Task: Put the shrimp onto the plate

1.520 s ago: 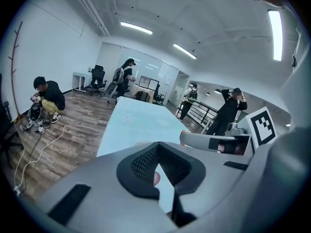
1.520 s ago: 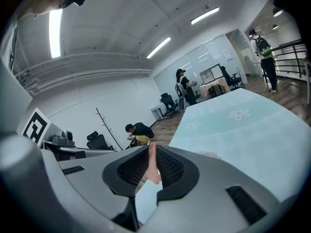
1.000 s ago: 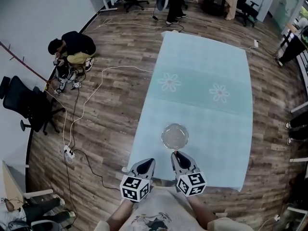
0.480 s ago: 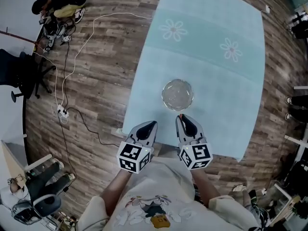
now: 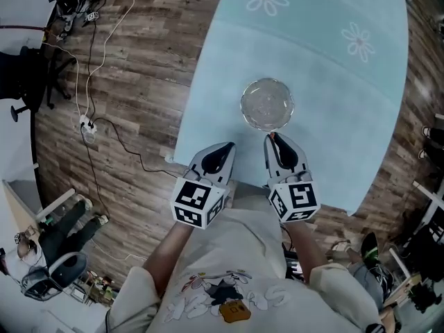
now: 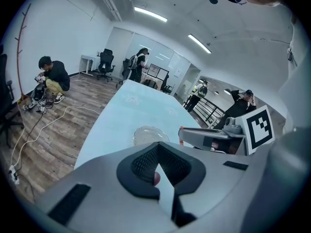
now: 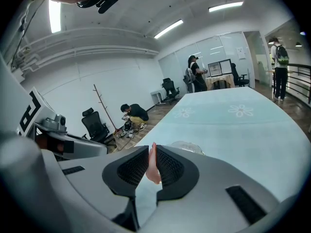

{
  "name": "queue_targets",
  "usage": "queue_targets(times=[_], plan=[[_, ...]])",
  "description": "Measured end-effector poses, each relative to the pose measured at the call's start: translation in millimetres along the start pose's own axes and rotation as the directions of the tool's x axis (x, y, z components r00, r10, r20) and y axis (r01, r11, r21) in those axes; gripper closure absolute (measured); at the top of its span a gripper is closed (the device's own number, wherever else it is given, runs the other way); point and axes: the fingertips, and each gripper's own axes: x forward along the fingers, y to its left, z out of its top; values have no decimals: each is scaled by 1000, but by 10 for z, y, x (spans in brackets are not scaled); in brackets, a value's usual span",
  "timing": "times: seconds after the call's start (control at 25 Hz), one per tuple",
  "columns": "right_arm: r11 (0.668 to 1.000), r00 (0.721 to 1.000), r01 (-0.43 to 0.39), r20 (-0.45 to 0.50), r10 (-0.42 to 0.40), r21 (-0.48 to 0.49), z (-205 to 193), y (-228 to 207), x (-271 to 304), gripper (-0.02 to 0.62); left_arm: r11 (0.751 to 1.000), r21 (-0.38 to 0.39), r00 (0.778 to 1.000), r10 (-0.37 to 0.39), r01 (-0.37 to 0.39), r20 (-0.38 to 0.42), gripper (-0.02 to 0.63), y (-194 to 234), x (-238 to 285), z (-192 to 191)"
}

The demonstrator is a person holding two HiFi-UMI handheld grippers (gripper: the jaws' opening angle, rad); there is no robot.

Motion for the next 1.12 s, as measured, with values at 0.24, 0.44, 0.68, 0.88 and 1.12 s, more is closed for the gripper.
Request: queue_targets(times=[0.24, 0.44, 0.68, 0.88, 1.12], plan=[[1000, 1000, 4, -17, -5, -15, -83, -148, 185, 528, 1000, -17, 1000, -1, 1, -18, 598, 75, 178, -141], [1000, 999, 22, -37, -22, -9, -208, -271, 332, 528, 999, -40, 1000, -5, 4, -25, 598, 130, 308, -243], [999, 998, 33, -55, -33, -7, -269, -439, 537, 528, 997, -71, 999, -6, 3, -39, 598, 193, 551, -331], [1000, 997, 26, -79, -25, 11, -366, -545, 696, 528, 996, -89, 999, -1, -3, -42, 598, 236, 708, -380], [1000, 996, 12, -84, -12, -2, -424, -610, 929, 528, 995, -104, 999, 9, -13, -37, 598, 357, 925, -416]])
